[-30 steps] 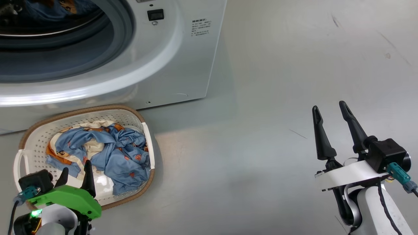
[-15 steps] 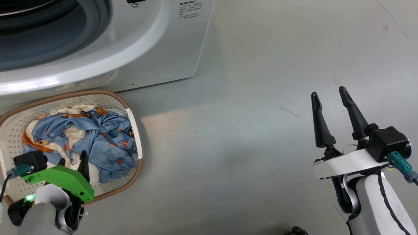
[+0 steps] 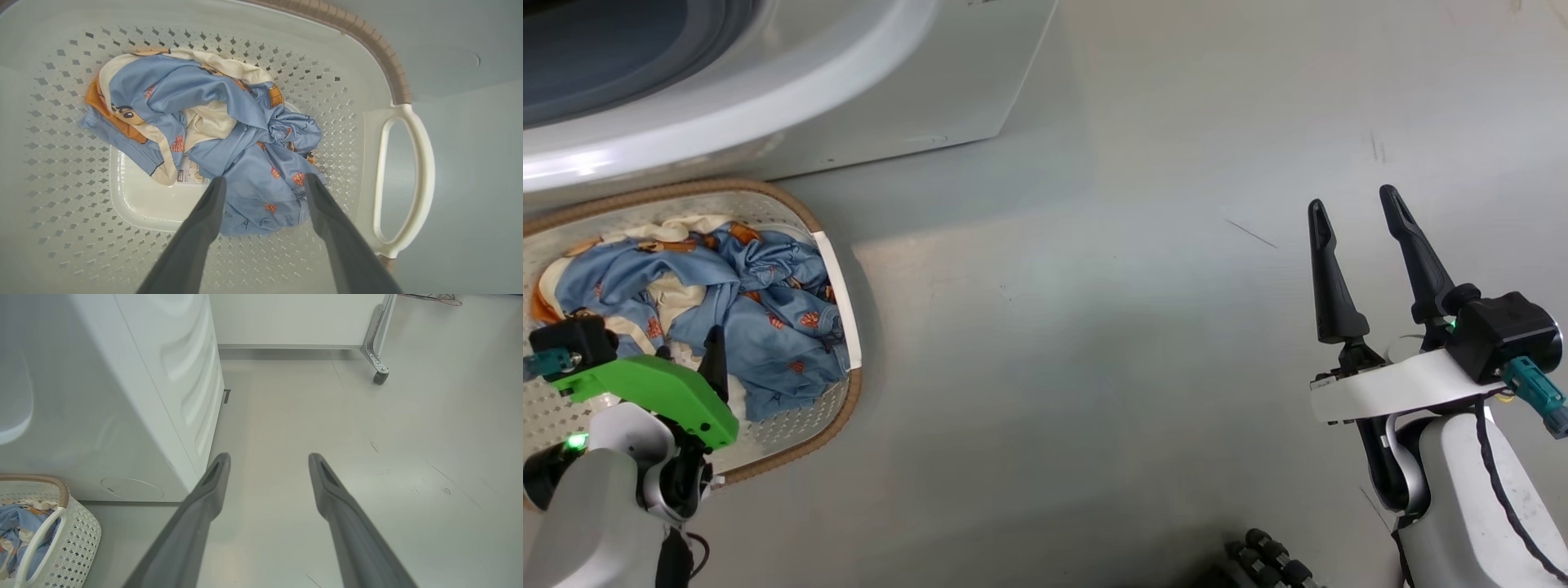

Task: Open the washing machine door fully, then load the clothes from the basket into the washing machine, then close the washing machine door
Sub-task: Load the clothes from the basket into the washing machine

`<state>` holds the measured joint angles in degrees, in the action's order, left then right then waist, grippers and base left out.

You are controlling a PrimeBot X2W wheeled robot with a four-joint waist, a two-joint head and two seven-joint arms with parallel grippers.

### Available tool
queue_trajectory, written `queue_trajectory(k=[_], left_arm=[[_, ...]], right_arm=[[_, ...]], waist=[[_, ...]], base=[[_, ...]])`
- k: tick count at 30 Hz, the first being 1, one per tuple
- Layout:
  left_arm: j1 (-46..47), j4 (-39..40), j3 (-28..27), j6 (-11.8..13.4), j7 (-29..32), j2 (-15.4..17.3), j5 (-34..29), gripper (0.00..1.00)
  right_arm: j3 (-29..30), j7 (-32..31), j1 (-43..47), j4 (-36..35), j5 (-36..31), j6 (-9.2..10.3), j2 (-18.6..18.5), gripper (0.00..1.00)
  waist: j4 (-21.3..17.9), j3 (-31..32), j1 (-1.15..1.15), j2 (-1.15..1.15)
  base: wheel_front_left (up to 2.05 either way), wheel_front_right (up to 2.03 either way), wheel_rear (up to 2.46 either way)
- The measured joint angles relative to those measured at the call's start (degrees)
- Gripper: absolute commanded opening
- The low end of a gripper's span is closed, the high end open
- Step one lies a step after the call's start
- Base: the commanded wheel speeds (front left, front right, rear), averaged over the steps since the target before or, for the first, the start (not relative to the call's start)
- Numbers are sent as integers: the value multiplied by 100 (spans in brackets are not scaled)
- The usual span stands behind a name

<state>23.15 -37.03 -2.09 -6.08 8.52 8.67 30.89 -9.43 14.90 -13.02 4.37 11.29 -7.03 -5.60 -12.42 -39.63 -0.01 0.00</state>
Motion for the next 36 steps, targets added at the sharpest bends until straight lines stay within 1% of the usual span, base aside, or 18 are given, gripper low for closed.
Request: queue_trajectory(k=[9,17,30,36], left_arm=[[390,-399,-125,-1,54,138,91,100],[775,-549,-85,-44,56,227,91,100],[1245,-867,-53,-45,-2,430,34,100],[1416,-1018,-40,-48,-60,448,33,100]], right_arm=[[-57,0,-233,-26,0,0,1,100],[-80,0,-303,-35,0,0,8,100],[-162,0,-573,-87,0,-1,32,100],[-162,0,-648,-85,1,0,55,100]], waist=[[-14,-342,0,0],[-69,-653,0,0],[-175,-1174,0,0],[-246,-1327,0,0]], base=[[0,0,0],[0,0,0],[0,0,0],[0,0,0]])
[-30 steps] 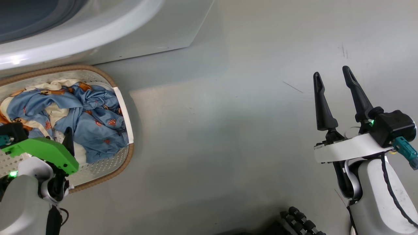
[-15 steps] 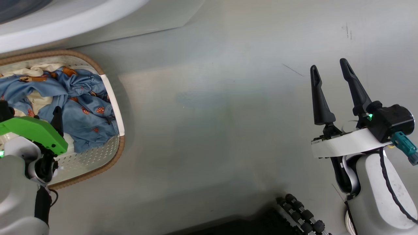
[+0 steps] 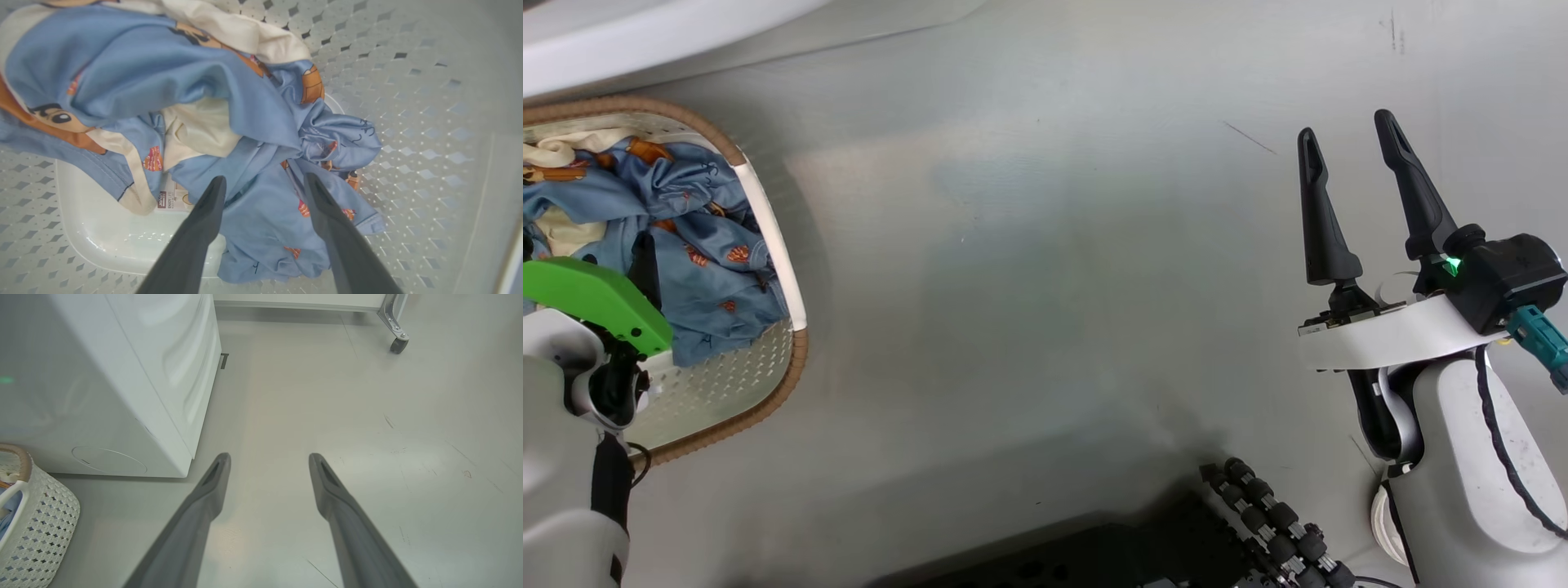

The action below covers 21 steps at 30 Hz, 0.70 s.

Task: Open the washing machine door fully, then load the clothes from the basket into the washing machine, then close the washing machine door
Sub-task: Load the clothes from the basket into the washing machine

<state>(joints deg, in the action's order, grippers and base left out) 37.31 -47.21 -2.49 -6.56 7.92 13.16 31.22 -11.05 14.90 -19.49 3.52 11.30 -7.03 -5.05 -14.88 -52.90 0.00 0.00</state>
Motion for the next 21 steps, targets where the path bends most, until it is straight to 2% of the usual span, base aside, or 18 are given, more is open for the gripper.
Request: queue_trajectory(k=[21], left_arm=[[390,-565,126,-4,-198,42,-53,100]], right_arm=[[12,1,-57,4,1,-1,48,100]], waist=[[-133,-219,0,0]], base=[[0,0,0]])
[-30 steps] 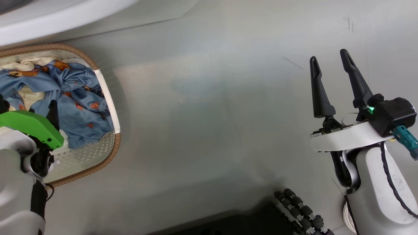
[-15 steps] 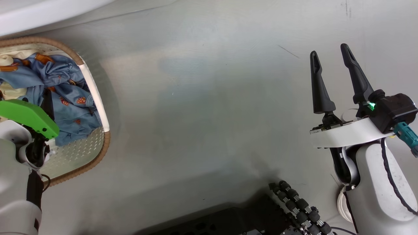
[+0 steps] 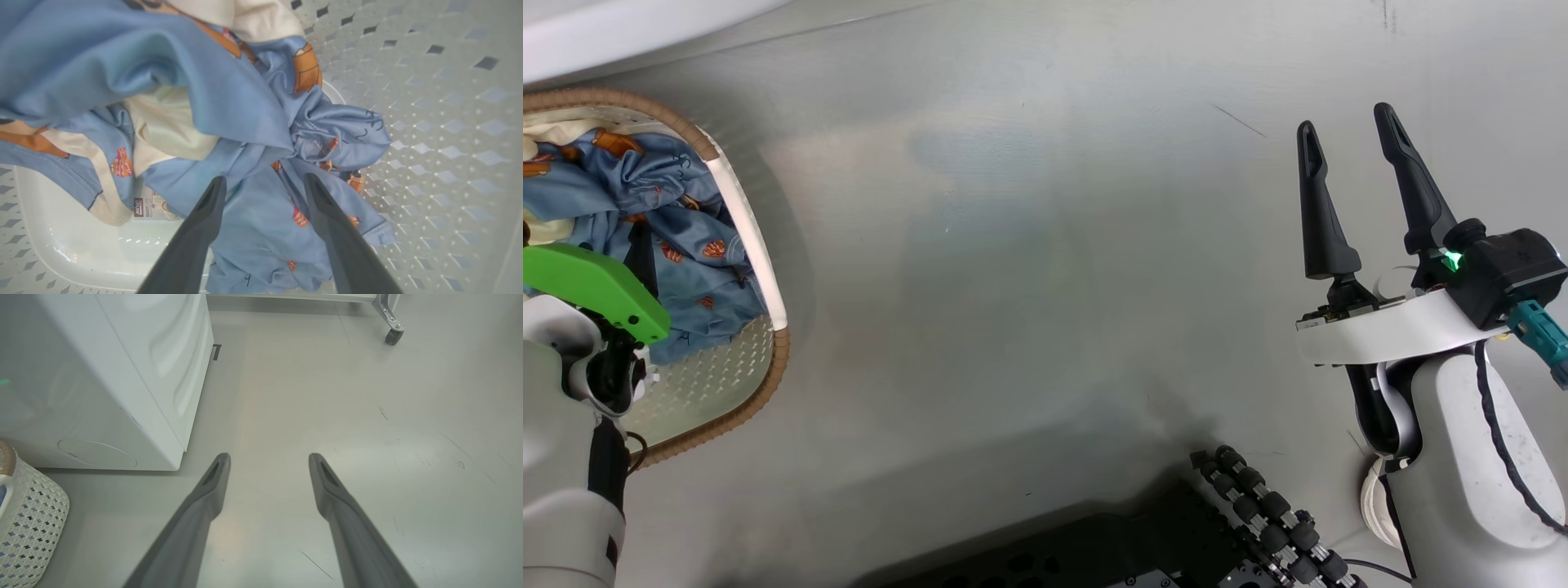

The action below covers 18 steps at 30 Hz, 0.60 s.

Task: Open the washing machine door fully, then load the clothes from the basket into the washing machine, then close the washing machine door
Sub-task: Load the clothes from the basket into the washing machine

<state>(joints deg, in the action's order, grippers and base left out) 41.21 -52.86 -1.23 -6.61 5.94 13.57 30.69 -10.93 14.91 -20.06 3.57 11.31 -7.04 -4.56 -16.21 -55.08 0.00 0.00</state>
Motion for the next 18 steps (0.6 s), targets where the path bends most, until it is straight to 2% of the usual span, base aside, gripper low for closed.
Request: queue_trajectory(k=[18], left_arm=[[203,-455,138,-18,-98,14,-96,100]], right_arm=[[-2,-1,-53,0,0,0,9,100]], waist=[[-37,-54,0,0]], base=[[0,0,0]])
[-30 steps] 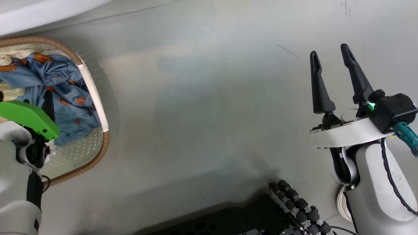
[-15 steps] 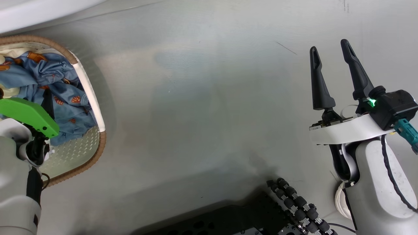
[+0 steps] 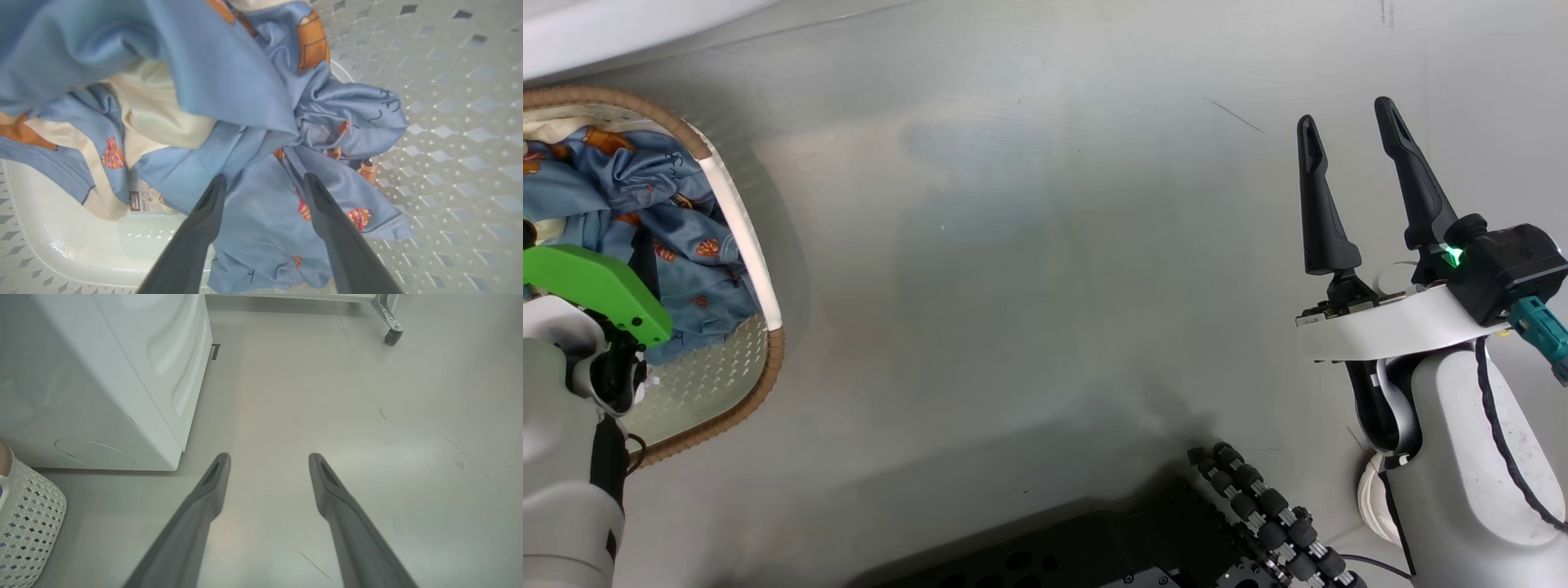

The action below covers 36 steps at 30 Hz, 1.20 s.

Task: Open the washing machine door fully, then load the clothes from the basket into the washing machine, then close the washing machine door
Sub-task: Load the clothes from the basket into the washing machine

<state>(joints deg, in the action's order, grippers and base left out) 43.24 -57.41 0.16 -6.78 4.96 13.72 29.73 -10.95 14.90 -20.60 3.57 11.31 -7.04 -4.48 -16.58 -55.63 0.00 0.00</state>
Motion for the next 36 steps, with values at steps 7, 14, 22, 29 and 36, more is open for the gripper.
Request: queue_trajectory(k=[7,14,22,29,36], left_arm=[[96,-156,69,0,-7,22,-52,100],[173,-383,231,58,1,63,-301,100],[343,-552,301,136,1,102,-355,100],[433,-714,337,237,1,144,-400,100],[524,-794,357,287,-57,143,-403,100]], right_arm=[[-7,1,0,-1,0,0,-1,100],[-18,1,2,-8,0,0,-15,100],[-8,1,16,-43,0,0,-68,100],[19,1,24,-89,0,0,-90,100],[56,1,24,-108,0,0,-92,100]], waist=[[-9,-26,0,0],[-32,-75,0,0],[-60,-149,0,0],[-72,-220,0,0],[-62,-268,0,0]], base=[[0,0,0],[0,0,0],[0,0,0],[0,0,0],[0,0,0]])
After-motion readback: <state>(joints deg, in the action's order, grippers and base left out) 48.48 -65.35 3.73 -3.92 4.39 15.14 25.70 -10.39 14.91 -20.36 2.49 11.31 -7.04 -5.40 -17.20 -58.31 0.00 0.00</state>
